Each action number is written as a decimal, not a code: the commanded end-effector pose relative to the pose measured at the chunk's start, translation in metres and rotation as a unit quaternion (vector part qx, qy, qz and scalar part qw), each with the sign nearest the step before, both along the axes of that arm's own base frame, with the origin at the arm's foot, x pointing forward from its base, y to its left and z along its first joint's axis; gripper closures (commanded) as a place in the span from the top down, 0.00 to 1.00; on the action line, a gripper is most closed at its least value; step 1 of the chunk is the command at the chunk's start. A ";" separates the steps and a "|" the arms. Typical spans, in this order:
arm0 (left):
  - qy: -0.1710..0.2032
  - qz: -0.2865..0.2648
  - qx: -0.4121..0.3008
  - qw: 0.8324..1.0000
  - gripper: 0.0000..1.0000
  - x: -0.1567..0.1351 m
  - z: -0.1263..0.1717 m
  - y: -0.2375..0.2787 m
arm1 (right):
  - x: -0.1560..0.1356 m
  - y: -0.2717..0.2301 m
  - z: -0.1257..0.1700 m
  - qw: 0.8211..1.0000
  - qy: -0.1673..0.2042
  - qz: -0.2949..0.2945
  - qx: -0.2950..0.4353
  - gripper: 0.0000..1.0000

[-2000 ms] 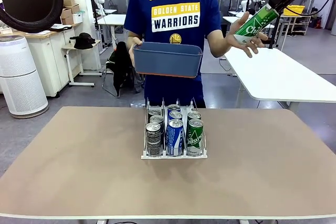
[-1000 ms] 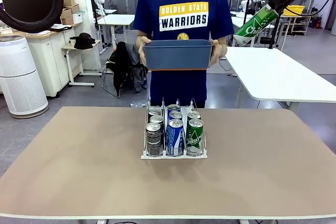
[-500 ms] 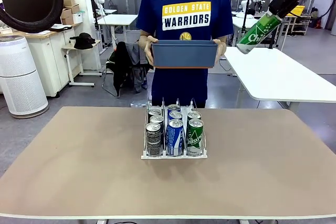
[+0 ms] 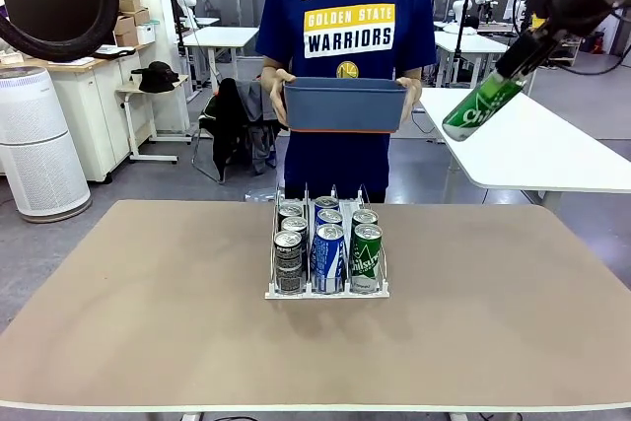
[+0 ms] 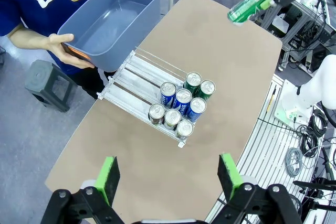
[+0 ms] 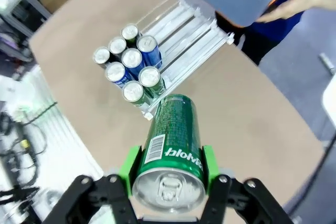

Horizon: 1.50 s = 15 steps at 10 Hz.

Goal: Fill the beverage cans into the dispenser.
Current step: Place the picked Sprite in the line of the Automatic Can Dispenser with the same cans.

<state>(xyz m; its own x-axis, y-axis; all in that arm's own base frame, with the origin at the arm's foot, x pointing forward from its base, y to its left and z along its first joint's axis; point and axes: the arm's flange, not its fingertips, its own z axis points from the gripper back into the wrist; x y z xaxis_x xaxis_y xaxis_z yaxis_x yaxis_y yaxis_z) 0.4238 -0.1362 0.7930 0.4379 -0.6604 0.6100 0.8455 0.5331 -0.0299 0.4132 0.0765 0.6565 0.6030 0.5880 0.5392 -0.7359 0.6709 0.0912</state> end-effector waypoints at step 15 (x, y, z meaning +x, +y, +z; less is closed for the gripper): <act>-0.005 -0.005 -0.008 1.000 1.00 -0.001 -0.003 0.003 | -0.050 0.013 -0.081 1.000 0.006 0.014 -0.002 0.58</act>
